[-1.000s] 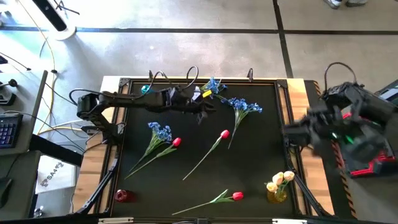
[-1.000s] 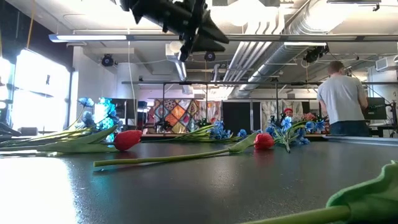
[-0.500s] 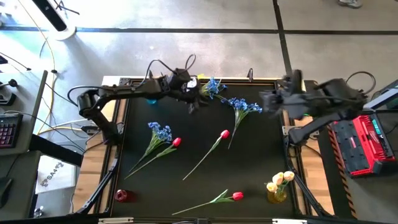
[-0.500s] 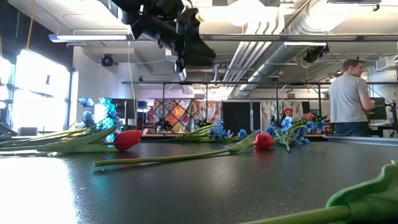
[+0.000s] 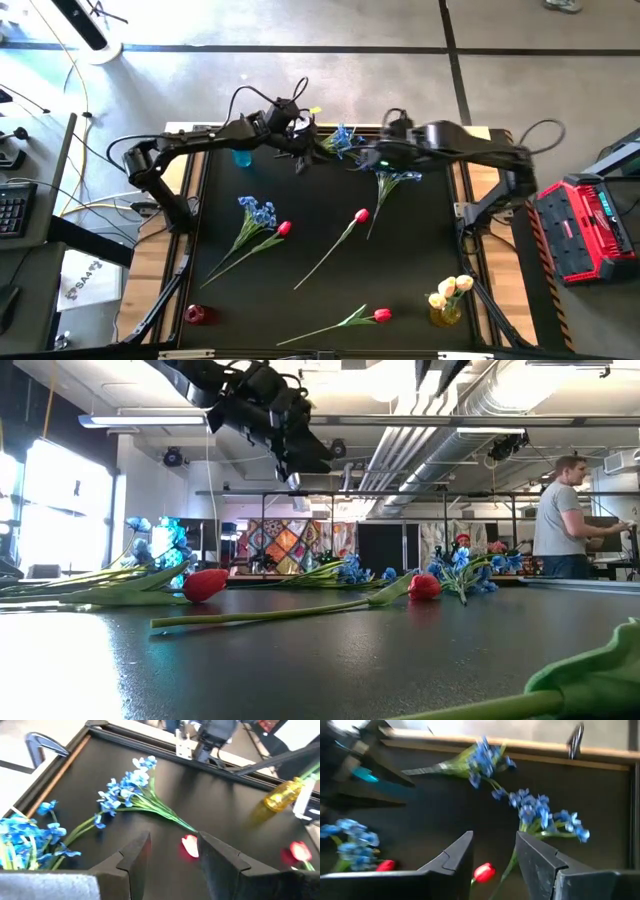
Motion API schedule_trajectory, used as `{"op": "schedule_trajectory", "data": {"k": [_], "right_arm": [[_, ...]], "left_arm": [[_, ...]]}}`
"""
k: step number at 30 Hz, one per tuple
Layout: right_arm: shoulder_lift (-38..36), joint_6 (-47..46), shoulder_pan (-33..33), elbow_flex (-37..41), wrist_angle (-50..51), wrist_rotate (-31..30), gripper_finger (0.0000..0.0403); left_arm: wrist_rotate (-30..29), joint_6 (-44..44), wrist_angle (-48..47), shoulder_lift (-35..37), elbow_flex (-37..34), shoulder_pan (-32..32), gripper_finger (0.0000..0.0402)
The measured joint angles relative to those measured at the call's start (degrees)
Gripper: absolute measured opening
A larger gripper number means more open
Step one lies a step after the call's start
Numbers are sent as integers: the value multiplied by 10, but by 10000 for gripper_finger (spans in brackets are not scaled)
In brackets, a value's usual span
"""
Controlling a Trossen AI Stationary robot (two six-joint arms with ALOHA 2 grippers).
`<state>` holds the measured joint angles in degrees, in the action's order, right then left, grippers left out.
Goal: Sort flowers into vase by color
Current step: Put the top center blue flowers into the blue vase
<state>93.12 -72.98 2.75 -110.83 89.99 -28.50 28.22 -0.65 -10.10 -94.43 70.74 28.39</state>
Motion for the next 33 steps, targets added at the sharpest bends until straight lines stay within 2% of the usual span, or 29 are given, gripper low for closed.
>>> {"op": "schedule_trajectory", "data": {"k": [4,12,15,17,23,29,33], "right_arm": [[54,32,35,0,0,49,136],[133,77,80,0,0,74,135],[153,89,93,4,-3,91,135],[157,90,102,27,-25,111,135],[156,84,108,141,-179,203,135],[155,28,103,221,-196,220,135],[155,9,102,280,-240,262,135]], "left_arm": [[42,-13,-18,0,0,20,152],[129,-18,-59,0,0,103,152],[141,-31,-75,1,0,125,152],[141,-42,-87,1,0,133,152],[141,-66,-102,1,0,132,152],[132,-85,-110,1,0,128,152],[130,-86,-123,1,0,128,152]]}}
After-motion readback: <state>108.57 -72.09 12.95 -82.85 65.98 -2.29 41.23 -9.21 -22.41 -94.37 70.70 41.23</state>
